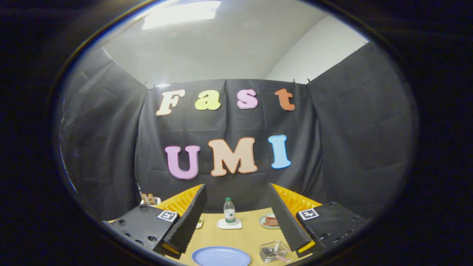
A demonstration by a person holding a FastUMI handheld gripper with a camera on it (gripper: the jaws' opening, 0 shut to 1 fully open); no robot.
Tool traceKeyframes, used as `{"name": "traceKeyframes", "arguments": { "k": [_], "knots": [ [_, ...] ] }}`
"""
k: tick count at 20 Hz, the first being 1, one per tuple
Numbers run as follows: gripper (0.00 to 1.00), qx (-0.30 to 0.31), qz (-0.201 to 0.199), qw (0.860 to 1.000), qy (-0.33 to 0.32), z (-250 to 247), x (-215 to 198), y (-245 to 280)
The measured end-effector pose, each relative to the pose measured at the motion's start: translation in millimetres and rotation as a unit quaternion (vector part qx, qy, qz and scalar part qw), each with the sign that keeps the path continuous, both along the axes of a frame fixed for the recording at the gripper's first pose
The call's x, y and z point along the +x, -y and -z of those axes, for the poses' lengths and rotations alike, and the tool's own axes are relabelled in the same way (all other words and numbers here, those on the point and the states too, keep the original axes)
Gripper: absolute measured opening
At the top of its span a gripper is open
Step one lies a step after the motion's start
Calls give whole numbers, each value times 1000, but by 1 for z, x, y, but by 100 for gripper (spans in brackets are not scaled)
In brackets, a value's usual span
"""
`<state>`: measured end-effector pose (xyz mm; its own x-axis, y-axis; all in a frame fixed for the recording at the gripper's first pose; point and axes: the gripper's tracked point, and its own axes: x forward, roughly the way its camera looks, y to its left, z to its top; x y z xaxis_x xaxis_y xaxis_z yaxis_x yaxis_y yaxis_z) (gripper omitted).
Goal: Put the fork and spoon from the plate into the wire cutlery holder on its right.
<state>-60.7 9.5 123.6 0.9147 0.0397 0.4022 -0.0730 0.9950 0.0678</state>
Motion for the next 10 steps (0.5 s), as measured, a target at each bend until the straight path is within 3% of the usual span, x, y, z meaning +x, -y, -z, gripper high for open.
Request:
{"name": "traceKeyframes", "arguments": {
  "k": [10],
  "knots": [
    [100, 3, -3, 1000, -2, 11, -18, -12]
  ]
}}
